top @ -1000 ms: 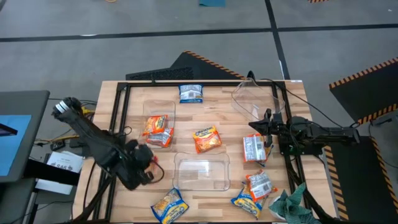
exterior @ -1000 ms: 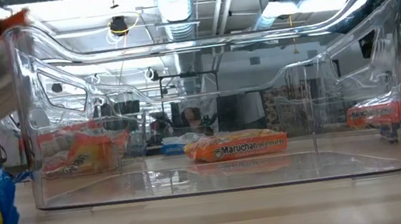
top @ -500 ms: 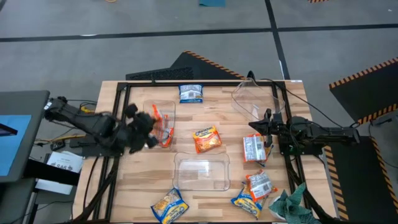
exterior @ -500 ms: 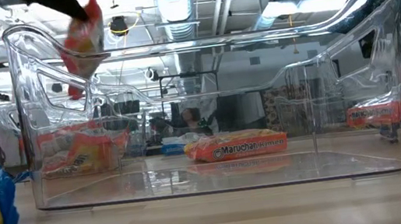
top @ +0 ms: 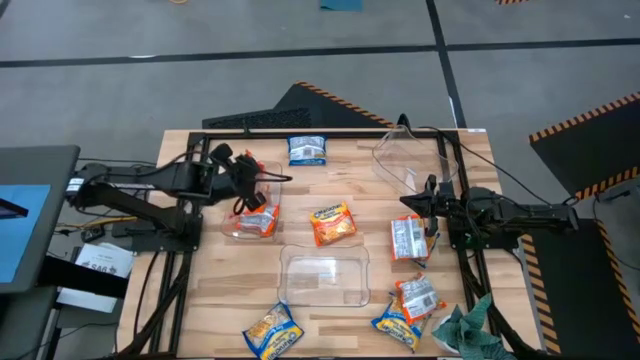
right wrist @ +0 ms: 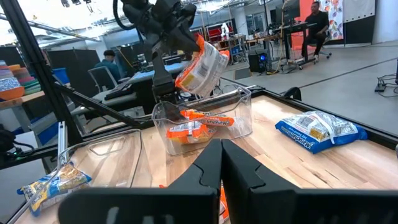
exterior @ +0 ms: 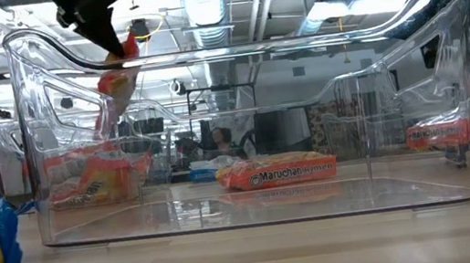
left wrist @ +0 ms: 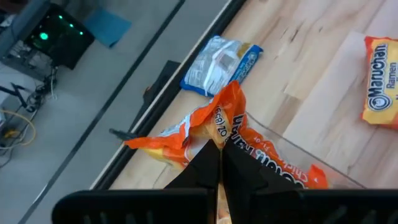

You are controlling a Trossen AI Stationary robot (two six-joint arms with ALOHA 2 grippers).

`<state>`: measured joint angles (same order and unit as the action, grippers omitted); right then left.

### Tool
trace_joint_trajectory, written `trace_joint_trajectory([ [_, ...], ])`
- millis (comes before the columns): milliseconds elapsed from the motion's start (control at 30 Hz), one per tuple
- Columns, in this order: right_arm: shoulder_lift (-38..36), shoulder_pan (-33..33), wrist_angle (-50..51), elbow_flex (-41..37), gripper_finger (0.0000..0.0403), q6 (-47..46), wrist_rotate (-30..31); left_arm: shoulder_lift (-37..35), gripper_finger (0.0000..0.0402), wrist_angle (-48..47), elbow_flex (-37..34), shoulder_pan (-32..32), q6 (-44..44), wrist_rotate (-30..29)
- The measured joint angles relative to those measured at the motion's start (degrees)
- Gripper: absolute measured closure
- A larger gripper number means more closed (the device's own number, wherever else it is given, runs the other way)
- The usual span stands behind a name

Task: Sort Maruchan noodles
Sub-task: Put the orange noodle pack into the top transparent bin

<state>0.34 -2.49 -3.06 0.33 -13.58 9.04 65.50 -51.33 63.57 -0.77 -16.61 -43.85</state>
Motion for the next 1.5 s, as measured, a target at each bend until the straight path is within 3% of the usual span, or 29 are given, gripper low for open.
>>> trace_joint_trajectory([
  [733,0.02,-0.01,0.01,-0.01,0.0372,0.00,0.00,-0.07,0.0401,9.37,-0.02,-0.58,7.73,0.11],
  [1000,0.00,0.00,0.01,-0.01,0.0372,0.00,0.00,0.24,0.0401,18.80,-0.02,-0.60,14.61,4.88],
  [1167,0.02,-0.01,0.01,0.01,0.0372,0.00,0.00,0.26,0.0401,30.78,-0.57,-0.19,22.69,10.79],
  [1300,0.01,0.01,0.01,-0.01,0.0372,0.00,0.00,0.31,0.0401,50.22,-6.43,1.72,29.87,20.93],
  [1400,0.00,-0.01,0.01,0.01,0.0372,0.00,0.00,1.14,0.0401,62.28,-10.93,3.99,30.81,27.57],
  [1500,0.01,0.00,0.01,-0.01,0.0372,0.00,0.00,1.62,0.0401,67.44,-14.32,5.90,29.64,30.21],
])
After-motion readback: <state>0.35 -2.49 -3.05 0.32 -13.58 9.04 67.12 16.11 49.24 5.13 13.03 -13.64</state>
